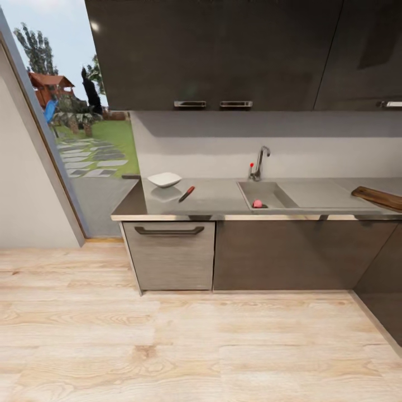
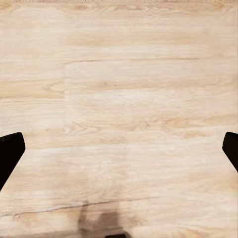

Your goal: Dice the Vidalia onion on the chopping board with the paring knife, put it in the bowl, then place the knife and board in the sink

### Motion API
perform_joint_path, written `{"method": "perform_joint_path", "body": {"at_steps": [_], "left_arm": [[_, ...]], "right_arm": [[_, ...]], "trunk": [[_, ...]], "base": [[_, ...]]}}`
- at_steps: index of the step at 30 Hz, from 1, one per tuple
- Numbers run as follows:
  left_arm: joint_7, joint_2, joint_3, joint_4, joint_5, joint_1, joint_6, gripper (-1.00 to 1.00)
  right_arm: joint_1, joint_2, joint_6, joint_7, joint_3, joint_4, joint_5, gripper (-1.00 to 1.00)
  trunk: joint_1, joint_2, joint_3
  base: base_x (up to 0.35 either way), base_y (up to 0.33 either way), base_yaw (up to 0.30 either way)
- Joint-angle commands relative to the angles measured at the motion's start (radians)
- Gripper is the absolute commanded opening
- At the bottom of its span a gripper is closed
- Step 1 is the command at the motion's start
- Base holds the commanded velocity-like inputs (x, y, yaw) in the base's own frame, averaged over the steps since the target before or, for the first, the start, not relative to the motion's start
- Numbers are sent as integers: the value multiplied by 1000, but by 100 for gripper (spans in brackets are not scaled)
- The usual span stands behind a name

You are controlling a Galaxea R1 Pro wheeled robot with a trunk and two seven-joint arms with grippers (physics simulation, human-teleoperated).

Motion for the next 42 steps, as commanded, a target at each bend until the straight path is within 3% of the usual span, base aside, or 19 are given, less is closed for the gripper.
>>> {"method": "perform_joint_path", "body": {"at_steps": [1,42], "left_arm": [[1,0,0,1,2,-1,-3,100],[2,0,0,-4,3,0,-2,100]], "right_arm": [[-1,0,-3,-3,1,0,0,100],[-1,0,-3,-3,0,2,0,100]], "trunk": [[-4,7,2],[-161,294,131]], "base": [[0,0,0],[0,0,0]]}}
